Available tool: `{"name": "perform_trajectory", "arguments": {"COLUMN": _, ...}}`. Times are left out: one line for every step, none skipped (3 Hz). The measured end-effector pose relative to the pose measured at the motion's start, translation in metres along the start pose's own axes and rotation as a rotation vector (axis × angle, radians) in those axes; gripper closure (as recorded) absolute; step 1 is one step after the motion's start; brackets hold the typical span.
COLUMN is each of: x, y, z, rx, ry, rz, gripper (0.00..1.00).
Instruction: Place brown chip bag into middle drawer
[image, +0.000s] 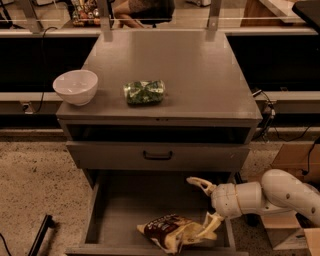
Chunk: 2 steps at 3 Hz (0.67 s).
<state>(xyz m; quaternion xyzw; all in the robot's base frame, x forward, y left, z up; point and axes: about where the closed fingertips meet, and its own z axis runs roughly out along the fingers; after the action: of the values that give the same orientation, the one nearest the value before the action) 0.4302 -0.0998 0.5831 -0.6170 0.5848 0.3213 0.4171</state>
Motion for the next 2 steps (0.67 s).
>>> {"name": "perform_trajectory", "arguments": {"x": 0.0000, "y": 0.0000, "z": 0.0000, "rx": 0.000, "ry": 0.000, "rz": 0.000, "gripper": 0.00}}
{"name": "perform_trajectory", "arguments": {"x": 0.0028, "y": 0.0012, "z": -0.0070, "rx": -0.001, "ry": 0.015, "rz": 0.001, "gripper": 0.00}}
